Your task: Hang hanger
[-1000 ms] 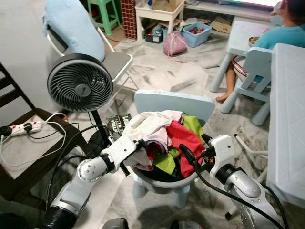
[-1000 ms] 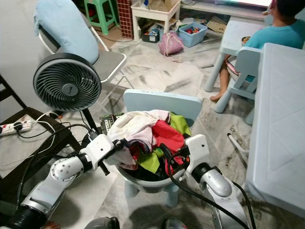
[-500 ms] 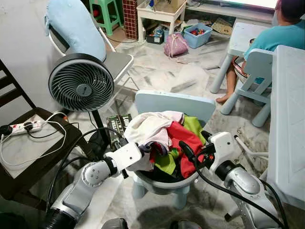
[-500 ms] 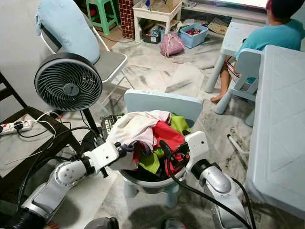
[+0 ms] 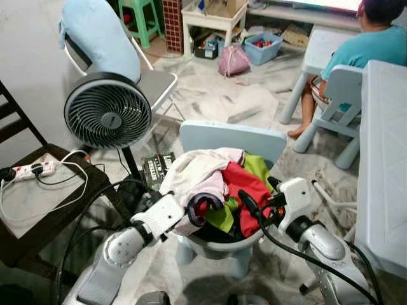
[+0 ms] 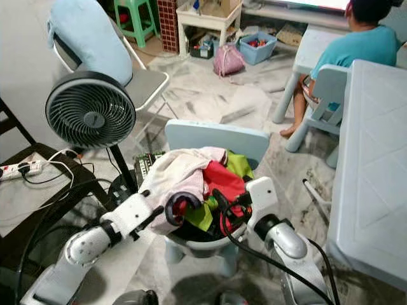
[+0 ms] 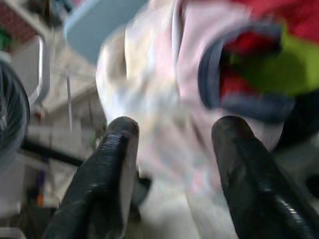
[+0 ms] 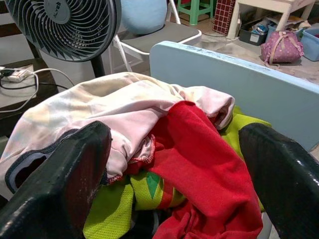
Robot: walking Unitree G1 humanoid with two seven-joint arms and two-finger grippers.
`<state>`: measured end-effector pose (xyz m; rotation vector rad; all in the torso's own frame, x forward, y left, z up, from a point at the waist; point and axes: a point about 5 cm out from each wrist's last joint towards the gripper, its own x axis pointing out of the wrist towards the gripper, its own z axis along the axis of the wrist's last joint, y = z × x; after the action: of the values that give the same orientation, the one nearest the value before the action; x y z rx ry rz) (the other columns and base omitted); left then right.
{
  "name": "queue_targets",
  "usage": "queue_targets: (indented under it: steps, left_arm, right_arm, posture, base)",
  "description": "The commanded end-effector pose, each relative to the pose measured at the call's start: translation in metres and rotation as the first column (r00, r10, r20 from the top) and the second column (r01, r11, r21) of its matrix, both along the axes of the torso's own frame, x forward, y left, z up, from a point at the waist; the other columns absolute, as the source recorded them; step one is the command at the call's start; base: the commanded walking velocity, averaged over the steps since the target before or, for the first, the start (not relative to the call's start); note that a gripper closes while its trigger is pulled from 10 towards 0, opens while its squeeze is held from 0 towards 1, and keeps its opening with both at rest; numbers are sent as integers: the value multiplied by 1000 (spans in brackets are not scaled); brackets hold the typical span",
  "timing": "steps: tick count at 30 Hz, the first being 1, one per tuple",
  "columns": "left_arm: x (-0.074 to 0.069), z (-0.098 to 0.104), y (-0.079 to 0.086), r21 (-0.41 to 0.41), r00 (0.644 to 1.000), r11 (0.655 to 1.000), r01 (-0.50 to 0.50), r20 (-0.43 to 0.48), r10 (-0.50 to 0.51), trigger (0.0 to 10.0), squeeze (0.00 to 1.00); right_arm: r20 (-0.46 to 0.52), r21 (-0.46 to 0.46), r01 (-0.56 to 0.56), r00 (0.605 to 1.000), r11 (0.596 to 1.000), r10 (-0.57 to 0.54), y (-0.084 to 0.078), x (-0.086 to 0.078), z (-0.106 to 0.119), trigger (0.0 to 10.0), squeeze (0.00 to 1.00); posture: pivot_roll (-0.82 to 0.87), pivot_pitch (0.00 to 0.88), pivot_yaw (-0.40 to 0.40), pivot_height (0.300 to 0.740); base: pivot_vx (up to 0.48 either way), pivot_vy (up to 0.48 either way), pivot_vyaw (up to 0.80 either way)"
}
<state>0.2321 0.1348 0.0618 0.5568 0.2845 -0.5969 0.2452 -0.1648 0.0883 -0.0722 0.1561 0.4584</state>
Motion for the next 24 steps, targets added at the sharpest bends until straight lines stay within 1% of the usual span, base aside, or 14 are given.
queue_targets:
  steps: [1,3,5,6,7,10,12,14,16,17,20,21,24]
  left_arm:
    - [-6,-9,8,9,994,1000,-28,-103,29,10000,1000]
    - [-7,-12,11,18,991,1000,-25,-132,27,10000,1000]
    - [-7,-13,12,22,987,1000,-2,-162,6,10000,1000]
    - [-4,-13,12,32,987,999,21,-163,-16,10000,424]
    - [-1,-13,11,43,986,998,37,-162,-29,10000,0]
    - [1,-14,10,50,982,998,48,-186,-38,10000,0]
    - [5,-16,4,54,975,996,78,-213,-65,10000,0]
    - [6,-16,3,56,974,995,86,-215,-72,10000,0]
    - [8,-20,-3,70,961,989,131,-254,-110,10000,0]
    - [9,-21,-4,73,958,988,139,-262,-116,10000,0]
    - [10,-25,-9,94,950,979,178,-276,-147,10000,0]
    - [11,-26,-14,93,946,976,199,-280,-167,10000,0]
    - [12,-27,-20,89,940,970,224,-282,-191,10000,0]
  right_arm:
    - [0,-2,-14,1000,1000,14,4,1,0,10000,0]
    - [1,-2,-17,1000,1000,17,4,2,0,10000,0]
    - [3,0,-18,1000,1000,18,5,2,1,10000,0]
    - [3,-1,-18,1000,1000,18,5,3,1,10000,0]
    - [3,-2,-18,1000,1000,18,5,4,0,10000,0]
    - [4,-2,-18,1000,1000,18,5,4,1,10000,0]
    - [6,-3,-16,1000,1000,16,4,4,2,10000,0]
    - [6,-3,-15,1000,1000,15,4,4,2,10000,0]
    - [7,-3,-13,1000,1000,13,5,4,2,10000,0]
    - [8,-3,-12,1000,1000,12,5,4,2,10000,0]
    - [10,-2,-11,1000,1000,11,6,4,3,10000,0]
    - [12,-2,-10,1000,1000,10,6,4,3,10000,0]
    - [13,-4,-6,1000,1000,6,5,4,3,10000,0]
  posture:
    - [-42,89,30,740]
    - [-24,95,26,740]
    - [-23,98,26,740]
    - [-23,98,26,740]
    - [-23,98,26,740]
    - [-33,102,24,740]
    - [-38,103,26,740]
    - [-38,103,26,740]
    - [-47,106,33,740]
    - [-49,106,35,740]
    - [-54,106,39,740]
    - [-60,107,43,740]
    - [-62,108,48,740]
  base:
    - [0,0,0]
    - [0,0,0]
    - [0,0,0]
    - [0,0,0]
    - [0,0,0]
    - [0,0,0]
    - [0,0,0]
    - [0,0,0]
    - [0,0,0]
    - [0,0,0]
    - [0,0,0]
    - [0,0,0]
    - [0,0,0]
